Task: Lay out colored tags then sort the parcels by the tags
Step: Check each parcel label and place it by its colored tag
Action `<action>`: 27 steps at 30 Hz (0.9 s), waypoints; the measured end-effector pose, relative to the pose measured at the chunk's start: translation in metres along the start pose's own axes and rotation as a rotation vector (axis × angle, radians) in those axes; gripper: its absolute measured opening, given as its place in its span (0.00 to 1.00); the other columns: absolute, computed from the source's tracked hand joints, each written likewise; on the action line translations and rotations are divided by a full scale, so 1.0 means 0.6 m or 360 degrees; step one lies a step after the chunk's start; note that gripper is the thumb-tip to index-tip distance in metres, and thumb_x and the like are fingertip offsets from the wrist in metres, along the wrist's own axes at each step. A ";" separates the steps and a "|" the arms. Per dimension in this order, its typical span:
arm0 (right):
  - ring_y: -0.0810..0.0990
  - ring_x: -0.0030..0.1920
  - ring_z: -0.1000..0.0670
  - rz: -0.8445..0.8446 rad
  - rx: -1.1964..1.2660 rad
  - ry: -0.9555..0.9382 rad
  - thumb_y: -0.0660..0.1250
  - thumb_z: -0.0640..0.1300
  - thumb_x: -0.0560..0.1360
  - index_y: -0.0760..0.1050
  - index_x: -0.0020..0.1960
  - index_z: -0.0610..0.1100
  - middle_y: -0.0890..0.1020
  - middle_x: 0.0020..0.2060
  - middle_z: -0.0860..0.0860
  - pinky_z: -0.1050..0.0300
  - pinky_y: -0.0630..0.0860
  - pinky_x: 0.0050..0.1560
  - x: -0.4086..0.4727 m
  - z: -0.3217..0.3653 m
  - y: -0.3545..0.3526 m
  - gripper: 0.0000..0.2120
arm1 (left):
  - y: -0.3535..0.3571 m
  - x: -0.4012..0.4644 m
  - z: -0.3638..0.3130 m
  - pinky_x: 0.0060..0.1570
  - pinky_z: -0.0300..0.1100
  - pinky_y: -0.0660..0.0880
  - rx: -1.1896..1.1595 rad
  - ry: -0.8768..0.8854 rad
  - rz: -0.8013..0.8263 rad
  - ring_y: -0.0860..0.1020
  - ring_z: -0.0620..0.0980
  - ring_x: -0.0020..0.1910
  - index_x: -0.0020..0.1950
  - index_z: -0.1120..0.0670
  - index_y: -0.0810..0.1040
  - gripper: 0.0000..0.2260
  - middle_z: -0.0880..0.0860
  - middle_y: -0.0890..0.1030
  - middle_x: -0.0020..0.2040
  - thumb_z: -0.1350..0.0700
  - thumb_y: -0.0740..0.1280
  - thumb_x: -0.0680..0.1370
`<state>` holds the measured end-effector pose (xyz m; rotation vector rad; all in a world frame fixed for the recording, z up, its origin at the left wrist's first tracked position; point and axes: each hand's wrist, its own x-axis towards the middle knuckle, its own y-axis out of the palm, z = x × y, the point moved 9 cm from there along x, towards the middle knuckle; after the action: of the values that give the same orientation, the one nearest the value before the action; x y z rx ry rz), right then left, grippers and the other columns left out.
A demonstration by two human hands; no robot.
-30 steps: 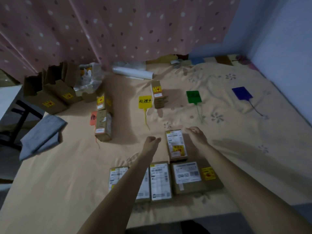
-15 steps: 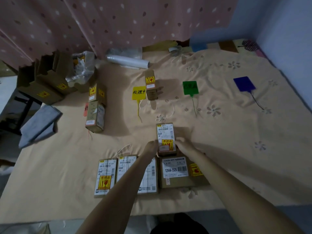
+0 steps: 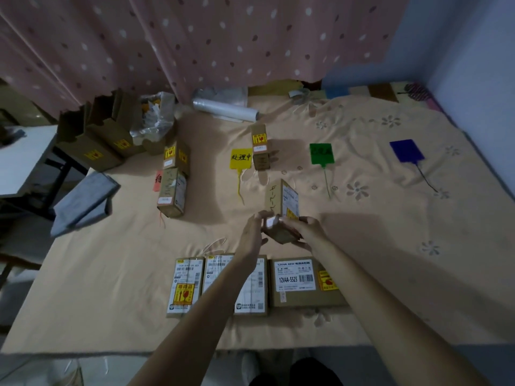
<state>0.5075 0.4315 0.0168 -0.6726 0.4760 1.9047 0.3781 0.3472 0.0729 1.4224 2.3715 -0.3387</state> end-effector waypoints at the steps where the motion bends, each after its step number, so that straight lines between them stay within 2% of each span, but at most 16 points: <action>1: 0.82 0.50 0.48 0.0033 0.0035 0.0012 0.78 0.53 0.66 0.76 0.57 0.42 0.84 0.49 0.45 0.54 0.81 0.46 -0.006 0.003 0.004 0.25 | -0.007 -0.004 -0.007 0.60 0.50 0.71 -0.0061 0.0025 0.0000 0.74 0.52 0.61 0.56 0.49 0.78 0.18 0.50 0.76 0.64 0.44 0.51 0.81; 4: 0.81 0.50 0.46 0.0189 0.0169 0.0003 0.74 0.46 0.71 0.78 0.55 0.42 0.82 0.50 0.44 0.51 0.79 0.51 -0.030 0.021 0.024 0.15 | -0.032 -0.015 -0.020 0.51 0.45 0.72 -0.0253 0.0041 0.0002 0.77 0.49 0.55 0.56 0.48 0.76 0.16 0.46 0.77 0.59 0.48 0.50 0.83; 7: 0.80 0.52 0.45 0.0373 0.0291 -0.0050 0.72 0.42 0.72 0.79 0.53 0.43 0.81 0.50 0.43 0.46 0.76 0.60 -0.059 0.033 0.045 0.10 | -0.059 -0.017 -0.022 0.49 0.44 0.72 -0.0394 0.0001 -0.0015 0.76 0.53 0.53 0.55 0.51 0.74 0.10 0.52 0.76 0.60 0.51 0.56 0.82; 8: 0.79 0.53 0.44 0.0440 0.0329 -0.0073 0.73 0.42 0.71 0.79 0.53 0.43 0.81 0.50 0.43 0.46 0.76 0.61 -0.070 0.038 0.054 0.12 | -0.065 -0.018 -0.023 0.50 0.45 0.72 -0.0413 -0.0011 0.0004 0.76 0.55 0.54 0.55 0.52 0.74 0.08 0.53 0.77 0.58 0.53 0.58 0.81; 10: 0.77 0.55 0.43 0.0580 0.0408 -0.0115 0.75 0.44 0.65 0.76 0.58 0.40 0.78 0.53 0.40 0.47 0.76 0.61 -0.095 0.049 0.076 0.24 | -0.069 -0.023 -0.028 0.52 0.46 0.73 -0.0429 -0.0018 0.0105 0.77 0.55 0.56 0.59 0.54 0.72 0.09 0.54 0.78 0.57 0.53 0.61 0.80; 13: 0.76 0.59 0.42 0.0725 0.0463 -0.0205 0.74 0.45 0.62 0.69 0.68 0.35 0.76 0.57 0.39 0.47 0.75 0.63 -0.132 0.072 0.108 0.37 | -0.067 -0.035 -0.046 0.56 0.50 0.75 -0.0489 -0.0017 0.0364 0.77 0.55 0.57 0.68 0.57 0.69 0.24 0.57 0.76 0.61 0.47 0.66 0.76; 15: 0.77 0.60 0.42 0.0765 0.0460 -0.0285 0.73 0.44 0.63 0.68 0.70 0.36 0.77 0.59 0.40 0.46 0.73 0.64 -0.155 0.086 0.123 0.38 | -0.065 -0.044 -0.063 0.64 0.57 0.70 -0.0517 0.0046 0.0611 0.75 0.58 0.61 0.71 0.58 0.68 0.31 0.62 0.73 0.65 0.43 0.68 0.73; 17: 0.77 0.60 0.42 0.0784 0.0482 -0.0352 0.73 0.43 0.62 0.68 0.70 0.36 0.78 0.59 0.40 0.45 0.73 0.65 -0.174 0.098 0.134 0.38 | -0.069 -0.054 -0.078 0.67 0.60 0.65 -0.0553 0.0099 0.0739 0.71 0.62 0.64 0.72 0.59 0.66 0.32 0.67 0.69 0.68 0.44 0.68 0.74; 21: 0.76 0.62 0.41 0.0807 0.0535 -0.0432 0.73 0.41 0.64 0.67 0.71 0.37 0.75 0.61 0.38 0.44 0.74 0.66 -0.204 0.108 0.147 0.36 | -0.089 -0.061 -0.087 0.63 0.59 0.68 -0.0645 0.0114 0.0733 0.69 0.65 0.65 0.73 0.58 0.63 0.35 0.69 0.67 0.69 0.44 0.71 0.72; 24: 0.76 0.63 0.41 0.0825 0.0539 -0.0483 0.72 0.41 0.66 0.68 0.71 0.38 0.75 0.65 0.37 0.44 0.74 0.65 -0.218 0.114 0.155 0.35 | -0.094 -0.073 -0.102 0.60 0.58 0.69 -0.0642 0.0176 0.0771 0.70 0.66 0.64 0.72 0.58 0.64 0.33 0.67 0.70 0.65 0.44 0.70 0.73; 27: 0.76 0.63 0.41 0.0815 0.0543 -0.0473 0.72 0.41 0.66 0.67 0.72 0.37 0.74 0.65 0.37 0.46 0.76 0.63 -0.223 0.113 0.161 0.36 | -0.093 -0.080 -0.110 0.60 0.58 0.69 -0.0630 0.0207 0.0815 0.71 0.64 0.63 0.72 0.59 0.64 0.34 0.64 0.72 0.63 0.43 0.70 0.73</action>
<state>0.4465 0.3399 0.1573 -0.0343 0.8120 2.2729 0.3377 0.3075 0.1542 1.8028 1.9166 0.3455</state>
